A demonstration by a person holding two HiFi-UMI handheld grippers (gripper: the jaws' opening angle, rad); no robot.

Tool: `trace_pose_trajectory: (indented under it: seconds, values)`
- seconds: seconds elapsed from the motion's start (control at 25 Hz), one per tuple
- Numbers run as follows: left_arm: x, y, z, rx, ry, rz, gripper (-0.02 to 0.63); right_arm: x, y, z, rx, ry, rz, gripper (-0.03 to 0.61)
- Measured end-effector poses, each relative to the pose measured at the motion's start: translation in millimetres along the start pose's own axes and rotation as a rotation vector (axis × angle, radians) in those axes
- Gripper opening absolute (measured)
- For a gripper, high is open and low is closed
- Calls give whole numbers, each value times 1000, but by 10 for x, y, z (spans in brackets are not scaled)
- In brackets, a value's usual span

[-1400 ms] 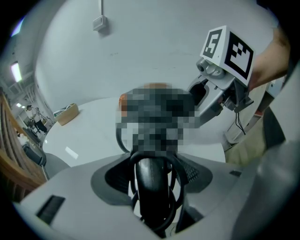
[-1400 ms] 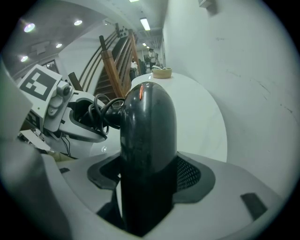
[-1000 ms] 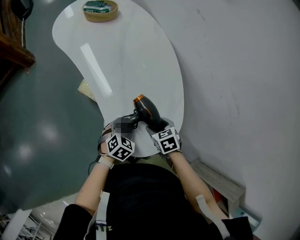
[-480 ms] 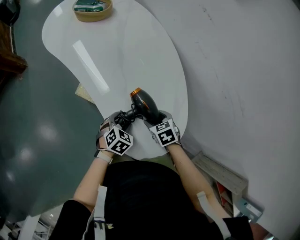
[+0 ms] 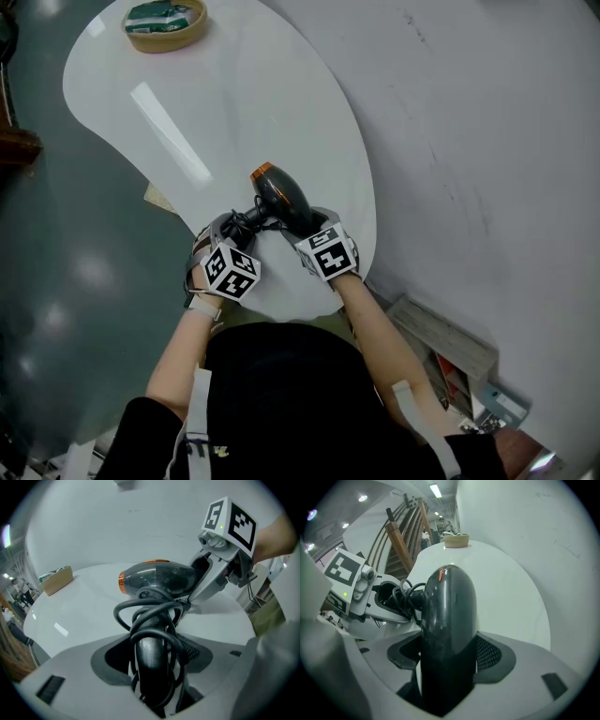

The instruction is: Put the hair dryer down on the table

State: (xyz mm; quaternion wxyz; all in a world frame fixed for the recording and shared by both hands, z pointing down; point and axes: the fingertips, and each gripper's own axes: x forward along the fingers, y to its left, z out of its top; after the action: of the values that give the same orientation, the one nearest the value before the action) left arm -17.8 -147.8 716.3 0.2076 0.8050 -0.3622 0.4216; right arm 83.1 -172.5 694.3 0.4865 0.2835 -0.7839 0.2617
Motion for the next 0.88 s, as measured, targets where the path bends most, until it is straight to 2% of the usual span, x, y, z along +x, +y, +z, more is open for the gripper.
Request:
trace_pose_trajectory:
  seconds: [0.32,0.68,0.88]
  values:
    - [103,172,120,-16,-9,-23,279,51,-133,203,-2,-17,25,322]
    - [116,162,125,-6,-26,-33,285,55,-131,177,-8,-30,36,327]
    - [118,176,124,-5,-33,-26,291,50,-134,162,-6,-39,13,333]
